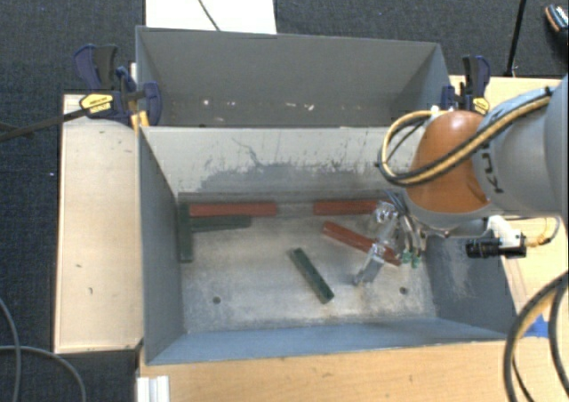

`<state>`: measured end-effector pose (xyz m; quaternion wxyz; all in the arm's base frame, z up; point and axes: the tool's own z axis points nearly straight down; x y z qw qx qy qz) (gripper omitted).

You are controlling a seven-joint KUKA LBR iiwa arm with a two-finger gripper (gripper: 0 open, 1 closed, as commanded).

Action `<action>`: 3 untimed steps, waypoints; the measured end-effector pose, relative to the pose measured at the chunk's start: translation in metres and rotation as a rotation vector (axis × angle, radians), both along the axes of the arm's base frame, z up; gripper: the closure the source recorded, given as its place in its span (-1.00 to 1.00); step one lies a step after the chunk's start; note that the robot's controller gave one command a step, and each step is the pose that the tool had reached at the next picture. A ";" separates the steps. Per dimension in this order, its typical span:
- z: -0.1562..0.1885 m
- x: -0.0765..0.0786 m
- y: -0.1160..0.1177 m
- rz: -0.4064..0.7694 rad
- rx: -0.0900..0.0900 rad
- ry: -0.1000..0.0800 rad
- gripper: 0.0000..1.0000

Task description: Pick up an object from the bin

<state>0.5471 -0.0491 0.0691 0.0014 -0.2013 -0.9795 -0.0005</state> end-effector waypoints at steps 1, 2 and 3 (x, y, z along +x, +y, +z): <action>0.000 0.000 0.000 0.003 -0.001 -0.001 -1.00; 0.001 0.000 0.000 0.005 -0.001 -0.001 1.00; 0.096 0.003 0.000 0.012 -0.002 -0.013 1.00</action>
Offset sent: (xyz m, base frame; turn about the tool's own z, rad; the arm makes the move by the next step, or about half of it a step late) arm 0.0000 0.0000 0.0000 0.0000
